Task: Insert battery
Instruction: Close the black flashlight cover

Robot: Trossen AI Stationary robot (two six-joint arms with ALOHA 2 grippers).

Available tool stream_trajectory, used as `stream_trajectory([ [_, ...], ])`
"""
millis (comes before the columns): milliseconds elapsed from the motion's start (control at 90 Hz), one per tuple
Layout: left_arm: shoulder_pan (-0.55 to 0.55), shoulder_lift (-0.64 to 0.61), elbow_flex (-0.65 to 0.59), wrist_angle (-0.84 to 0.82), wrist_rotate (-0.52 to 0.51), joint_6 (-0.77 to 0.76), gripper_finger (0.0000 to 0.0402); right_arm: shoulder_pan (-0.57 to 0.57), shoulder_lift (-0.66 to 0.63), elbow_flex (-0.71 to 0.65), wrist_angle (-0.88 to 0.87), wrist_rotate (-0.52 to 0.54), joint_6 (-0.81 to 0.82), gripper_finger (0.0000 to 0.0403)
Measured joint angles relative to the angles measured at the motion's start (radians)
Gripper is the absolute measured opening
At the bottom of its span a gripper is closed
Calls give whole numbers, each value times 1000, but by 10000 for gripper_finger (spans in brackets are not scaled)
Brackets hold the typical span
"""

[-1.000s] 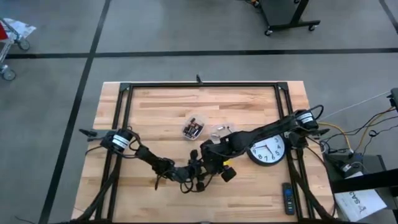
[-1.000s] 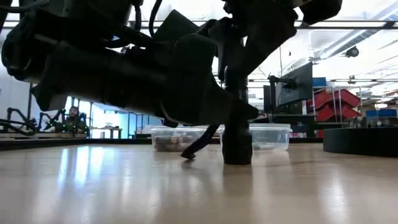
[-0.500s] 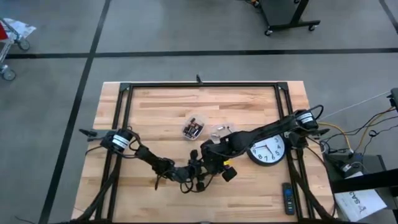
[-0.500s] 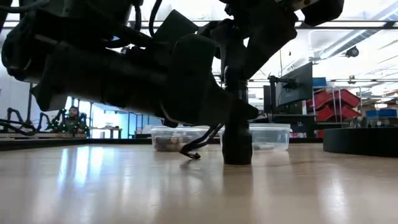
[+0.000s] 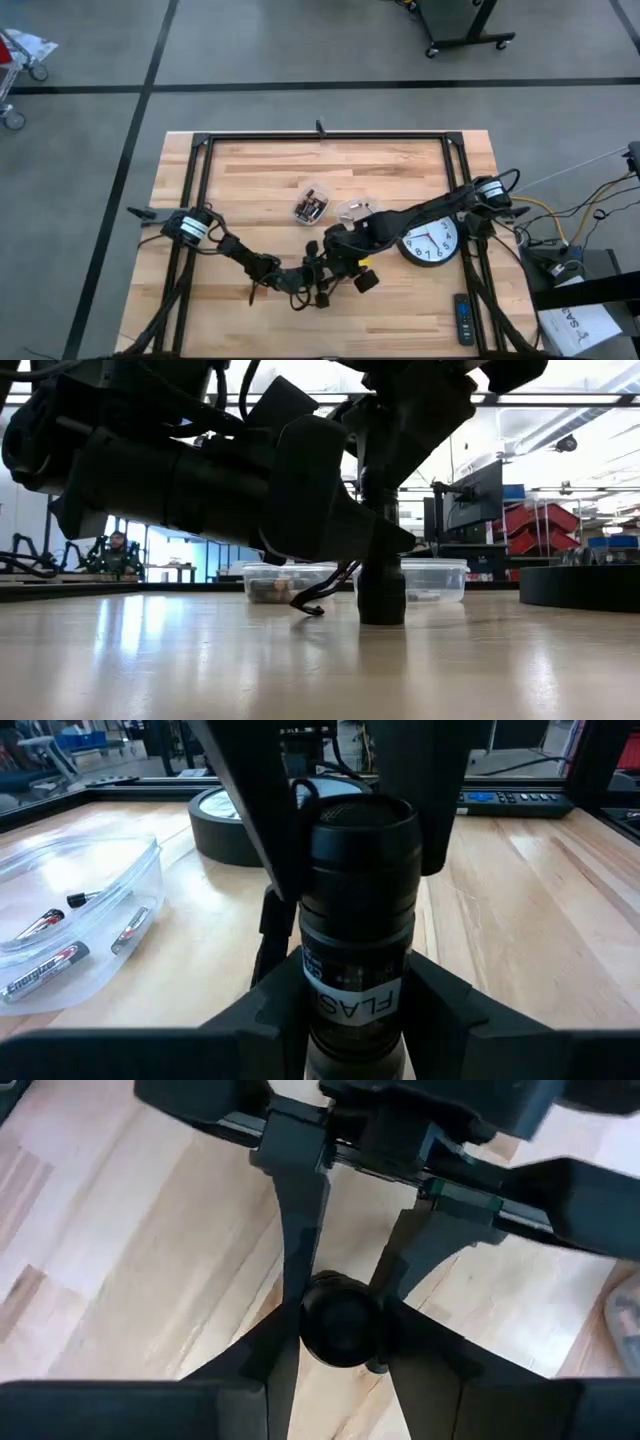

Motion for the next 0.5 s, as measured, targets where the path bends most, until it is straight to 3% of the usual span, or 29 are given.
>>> stream_trajectory([
  [256,0,0,-1,11,-2,-1,104,2,-1,-8,9,29,225,103],
  [500,1,0,-2,23,-34,-40,104,10,-1,-13,15,107,537,111],
])
